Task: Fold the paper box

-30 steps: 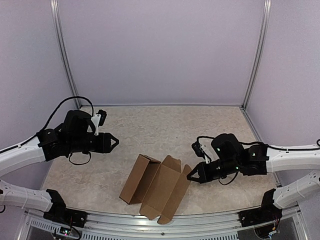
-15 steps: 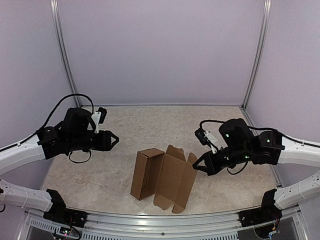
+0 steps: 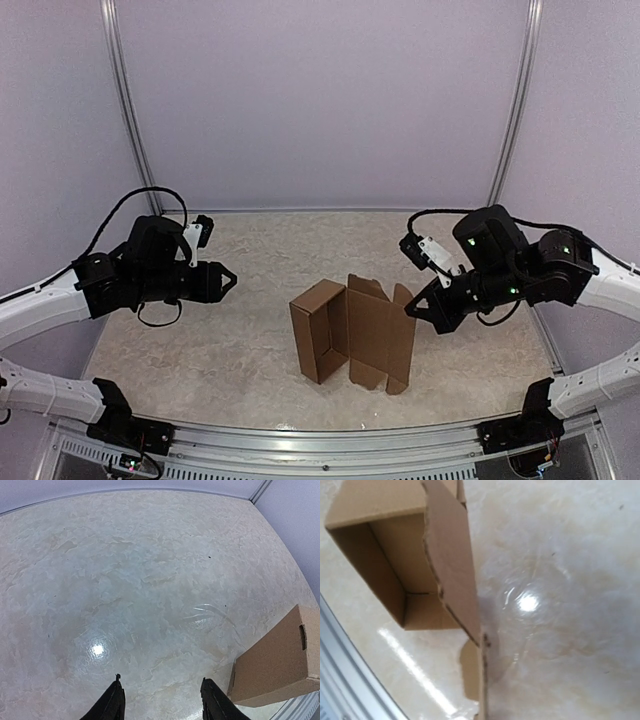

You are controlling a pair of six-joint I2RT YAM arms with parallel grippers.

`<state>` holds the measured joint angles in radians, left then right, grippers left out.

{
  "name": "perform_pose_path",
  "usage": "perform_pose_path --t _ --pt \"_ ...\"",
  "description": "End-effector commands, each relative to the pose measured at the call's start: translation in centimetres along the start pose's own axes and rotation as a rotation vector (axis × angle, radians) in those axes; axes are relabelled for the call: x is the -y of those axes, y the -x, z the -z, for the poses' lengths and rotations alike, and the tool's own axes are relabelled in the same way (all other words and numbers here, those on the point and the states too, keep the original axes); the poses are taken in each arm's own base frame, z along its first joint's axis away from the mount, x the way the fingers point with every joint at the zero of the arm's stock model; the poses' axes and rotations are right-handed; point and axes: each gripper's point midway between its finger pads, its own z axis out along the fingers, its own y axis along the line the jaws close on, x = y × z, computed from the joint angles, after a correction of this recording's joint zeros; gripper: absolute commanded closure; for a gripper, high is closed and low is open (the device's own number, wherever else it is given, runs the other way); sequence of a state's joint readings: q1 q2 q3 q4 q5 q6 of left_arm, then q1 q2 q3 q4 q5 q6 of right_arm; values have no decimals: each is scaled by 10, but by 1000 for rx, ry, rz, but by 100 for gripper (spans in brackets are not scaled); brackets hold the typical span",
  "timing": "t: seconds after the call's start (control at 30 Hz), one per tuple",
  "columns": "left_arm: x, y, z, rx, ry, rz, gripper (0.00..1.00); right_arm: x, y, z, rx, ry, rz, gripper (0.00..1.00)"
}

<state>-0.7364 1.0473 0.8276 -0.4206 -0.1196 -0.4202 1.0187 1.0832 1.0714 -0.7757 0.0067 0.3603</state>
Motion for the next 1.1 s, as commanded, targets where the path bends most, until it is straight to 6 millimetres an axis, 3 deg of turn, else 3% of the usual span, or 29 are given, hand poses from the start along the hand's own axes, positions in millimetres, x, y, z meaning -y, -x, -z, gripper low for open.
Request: perform_pose_path --t 0.0,0.3,0.63,0.9,1.07 --pt "3 8 6 18 3 -12 50 11 9 26 8 -73 124 100" --pt "3 10 8 23 5 -16 49 15 34 68 115 -123 321 100" --pt "3 14 12 30 13 -18 49 22 43 94 98 -193 541 100" --pt "4 14 14 34 14 -20 49 28 46 88 -18 -233 669 100" --pt "4 13 18 40 14 -19 49 32 46 67 -117 -251 718 100"
